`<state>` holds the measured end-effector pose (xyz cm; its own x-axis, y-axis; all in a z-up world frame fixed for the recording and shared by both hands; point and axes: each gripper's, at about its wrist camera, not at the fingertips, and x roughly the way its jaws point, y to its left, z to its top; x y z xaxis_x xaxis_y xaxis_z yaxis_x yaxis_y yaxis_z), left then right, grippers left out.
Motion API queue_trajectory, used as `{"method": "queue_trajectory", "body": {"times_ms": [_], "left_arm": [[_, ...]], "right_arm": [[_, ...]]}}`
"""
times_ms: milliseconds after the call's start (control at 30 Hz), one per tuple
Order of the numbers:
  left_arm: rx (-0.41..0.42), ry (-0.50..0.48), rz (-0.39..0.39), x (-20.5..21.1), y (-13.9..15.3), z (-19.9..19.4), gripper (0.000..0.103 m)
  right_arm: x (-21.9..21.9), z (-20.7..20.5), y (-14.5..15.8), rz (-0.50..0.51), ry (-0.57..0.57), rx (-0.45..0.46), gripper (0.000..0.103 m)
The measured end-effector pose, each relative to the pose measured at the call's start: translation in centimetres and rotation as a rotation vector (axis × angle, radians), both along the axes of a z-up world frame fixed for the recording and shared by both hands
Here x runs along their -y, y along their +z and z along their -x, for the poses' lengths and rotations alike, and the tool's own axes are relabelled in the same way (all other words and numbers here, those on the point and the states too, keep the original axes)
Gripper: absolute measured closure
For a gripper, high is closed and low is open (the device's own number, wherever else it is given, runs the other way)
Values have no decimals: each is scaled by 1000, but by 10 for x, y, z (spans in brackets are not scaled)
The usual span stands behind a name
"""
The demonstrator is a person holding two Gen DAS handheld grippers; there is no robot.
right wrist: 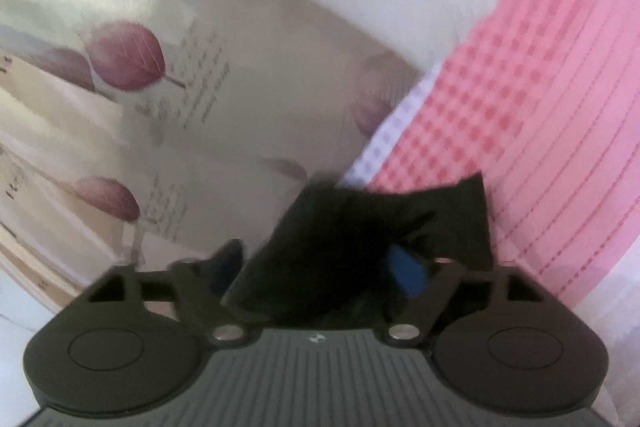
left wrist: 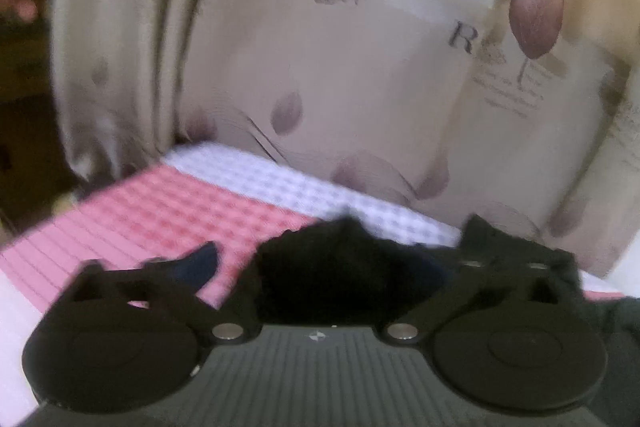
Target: Fold large clothes
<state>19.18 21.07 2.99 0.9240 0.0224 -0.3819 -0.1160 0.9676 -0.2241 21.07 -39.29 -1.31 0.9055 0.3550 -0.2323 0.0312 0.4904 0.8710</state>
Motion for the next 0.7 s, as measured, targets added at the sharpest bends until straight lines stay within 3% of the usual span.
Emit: {"method": "queue_trajectory", "body": {"times_ms": [133, 300, 367, 500, 700], "left_arm": [[-14, -37, -24, 0, 0, 2, 0], [-34, -70, -56, 0, -5, 9, 18], [-54, -68, -53, -3, -9, 11, 20], [-86, -71, -67, -9, -16, 14, 17], [-96, -75, -162, -8, -18, 19, 7]], "right_arm": [[1, 8, 4, 29, -9, 12, 18], [-22, 17, 18, 166, 33, 51, 19], [-41, 21, 26, 254, 67, 74, 19], [-92, 30, 39, 447, 168, 124, 19], [-165, 49, 40, 664, 304, 203, 19]]}}
